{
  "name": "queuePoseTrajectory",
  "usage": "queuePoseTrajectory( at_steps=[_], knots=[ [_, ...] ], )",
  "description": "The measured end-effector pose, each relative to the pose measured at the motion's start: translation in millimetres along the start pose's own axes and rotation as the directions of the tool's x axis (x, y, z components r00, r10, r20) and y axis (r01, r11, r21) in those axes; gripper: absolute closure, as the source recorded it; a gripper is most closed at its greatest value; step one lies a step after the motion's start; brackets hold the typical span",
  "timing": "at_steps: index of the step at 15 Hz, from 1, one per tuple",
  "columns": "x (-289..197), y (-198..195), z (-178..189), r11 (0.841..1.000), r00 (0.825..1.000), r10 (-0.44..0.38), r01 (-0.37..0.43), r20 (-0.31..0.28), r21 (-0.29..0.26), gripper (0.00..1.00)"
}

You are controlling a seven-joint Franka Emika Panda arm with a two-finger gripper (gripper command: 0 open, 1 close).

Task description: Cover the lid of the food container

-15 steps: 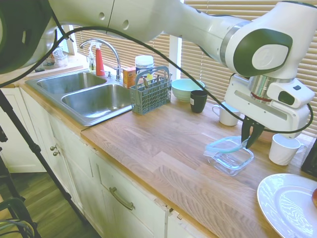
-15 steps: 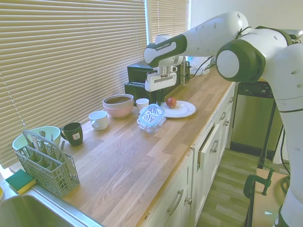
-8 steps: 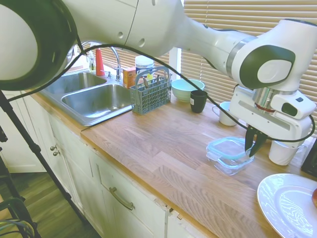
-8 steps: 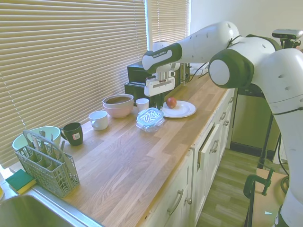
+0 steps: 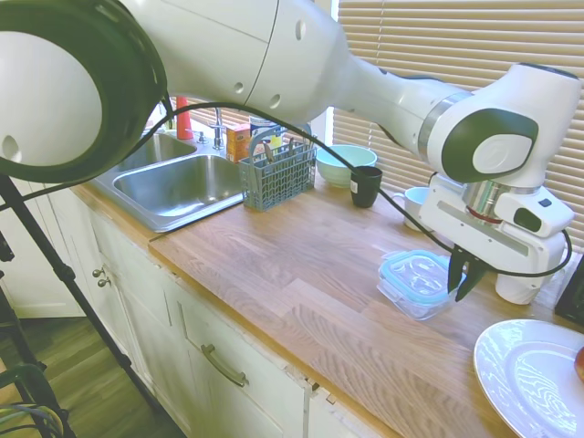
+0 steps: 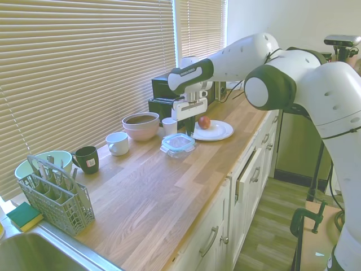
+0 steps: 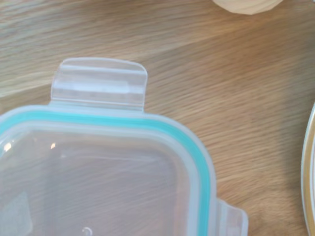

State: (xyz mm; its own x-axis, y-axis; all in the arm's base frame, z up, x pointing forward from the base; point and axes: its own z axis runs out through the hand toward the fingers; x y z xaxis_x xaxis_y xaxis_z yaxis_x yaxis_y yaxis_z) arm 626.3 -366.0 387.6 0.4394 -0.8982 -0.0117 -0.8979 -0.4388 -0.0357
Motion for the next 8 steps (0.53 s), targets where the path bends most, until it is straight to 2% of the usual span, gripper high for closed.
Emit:
queuePoseTrajectory(
  at_steps=[8],
  knots=[
    [-3.7,-6.0,2.8,1.000,1.000,0.012,-0.012,0.005,0.002,1.00]
  ],
)
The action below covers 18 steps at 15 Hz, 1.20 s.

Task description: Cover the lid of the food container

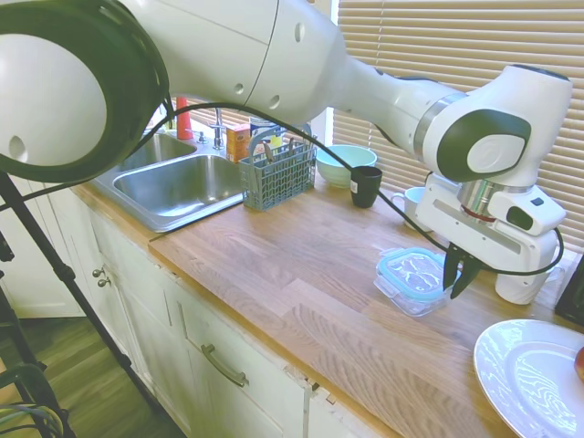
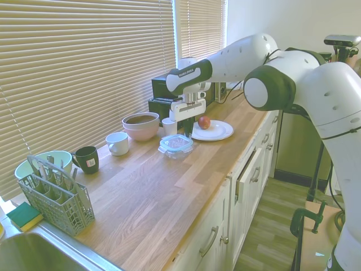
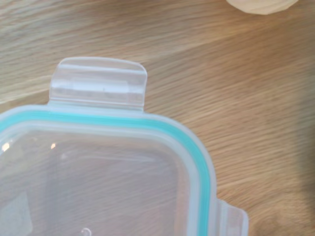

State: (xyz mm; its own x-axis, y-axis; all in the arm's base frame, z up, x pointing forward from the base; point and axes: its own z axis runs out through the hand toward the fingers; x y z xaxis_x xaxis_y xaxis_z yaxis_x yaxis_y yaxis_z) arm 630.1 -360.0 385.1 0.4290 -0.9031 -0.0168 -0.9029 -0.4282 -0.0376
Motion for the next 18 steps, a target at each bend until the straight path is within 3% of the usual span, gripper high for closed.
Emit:
queuePoseTrajectory(
  at_steps=[7,8,18],
  knots=[
    [-4.6,-6.5,0.6,1.000,1.000,-0.003,0.003,0.002,0.001,1.00],
    [-5.8,-7.7,0.9,1.000,1.000,-0.002,0.002,0.005,0.000,0.00],
    [-7.2,-8.5,4.5,1.000,1.000,0.004,-0.004,0.019,0.000,0.00]
  ],
)
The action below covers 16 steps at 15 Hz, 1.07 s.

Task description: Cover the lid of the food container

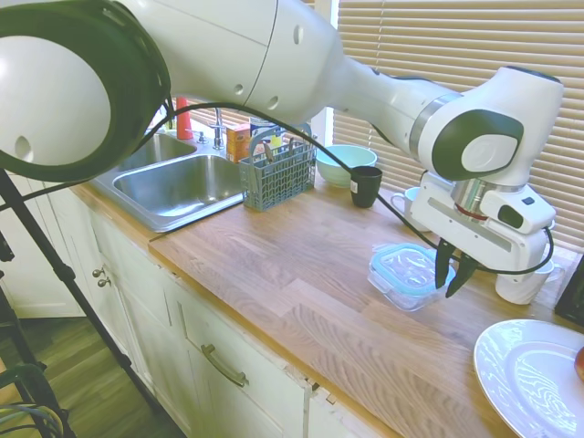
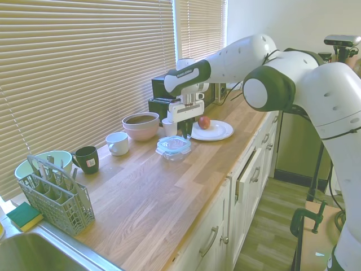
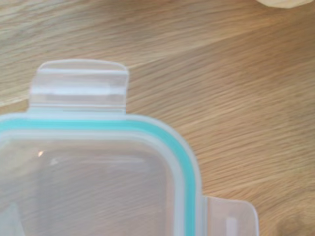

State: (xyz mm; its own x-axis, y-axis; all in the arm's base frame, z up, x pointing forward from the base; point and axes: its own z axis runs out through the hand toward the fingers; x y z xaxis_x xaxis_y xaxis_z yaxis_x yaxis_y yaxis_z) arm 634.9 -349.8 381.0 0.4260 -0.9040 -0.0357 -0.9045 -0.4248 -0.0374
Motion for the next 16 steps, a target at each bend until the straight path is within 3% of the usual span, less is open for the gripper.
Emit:
queuePoseTrajectory(
  at_steps=[6,10,16],
  knots=[
    [-0.3,-0.3,-1.5,1.000,1.000,0.002,-0.002,-0.002,0.002,0.00],
    [-13.2,-2.5,-35.6,0.999,1.000,0.001,0.000,-0.028,0.034,0.00],
    [-96.2,-9.9,-92.2,0.996,0.997,-0.044,0.048,-0.065,0.070,0.00]
  ],
)
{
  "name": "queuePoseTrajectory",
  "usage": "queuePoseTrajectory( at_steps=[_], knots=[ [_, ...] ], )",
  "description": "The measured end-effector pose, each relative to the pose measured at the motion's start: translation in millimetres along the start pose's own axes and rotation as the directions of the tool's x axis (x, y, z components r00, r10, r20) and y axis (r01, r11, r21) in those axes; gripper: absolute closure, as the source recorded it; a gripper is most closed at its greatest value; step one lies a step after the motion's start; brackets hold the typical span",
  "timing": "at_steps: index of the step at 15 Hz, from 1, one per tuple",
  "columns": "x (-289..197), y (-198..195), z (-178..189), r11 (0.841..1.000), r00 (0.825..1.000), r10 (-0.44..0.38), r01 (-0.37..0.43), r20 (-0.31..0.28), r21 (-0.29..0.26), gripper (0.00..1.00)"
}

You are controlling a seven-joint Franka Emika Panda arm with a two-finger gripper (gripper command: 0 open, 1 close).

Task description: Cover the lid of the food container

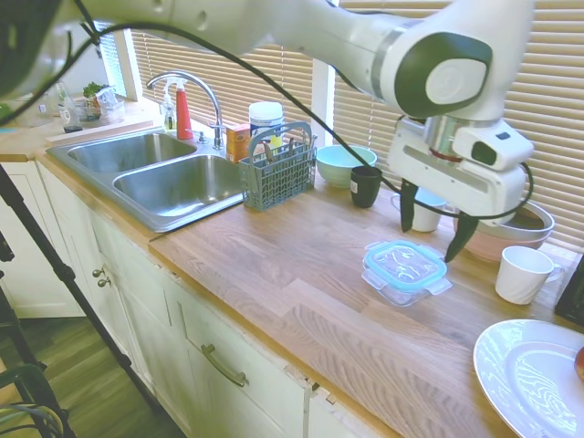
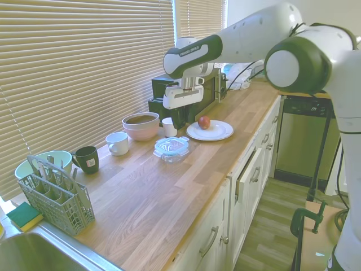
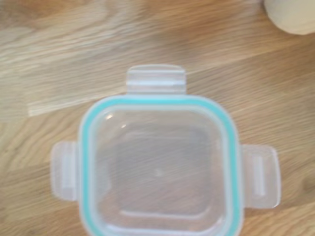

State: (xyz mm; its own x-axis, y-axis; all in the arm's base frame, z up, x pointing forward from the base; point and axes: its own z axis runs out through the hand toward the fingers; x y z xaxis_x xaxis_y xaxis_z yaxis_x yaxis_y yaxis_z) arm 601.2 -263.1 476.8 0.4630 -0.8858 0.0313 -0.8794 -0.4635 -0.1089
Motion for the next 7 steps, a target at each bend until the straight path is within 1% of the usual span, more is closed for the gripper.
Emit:
queuePoseTrajectory(
  at_steps=[2,4,7],
  knots=[
    [-44.1,-14.6,-12.1,1.000,1.000,-0.028,0.028,-0.013,0.006,0.00],
    [-92.9,-27.8,-16.7,0.998,0.998,-0.057,0.057,-0.025,-0.003,0.00],
    [-170.7,-39.5,-2.6,0.994,0.994,-0.104,0.104,-0.020,-0.016,0.00]
  ],
)
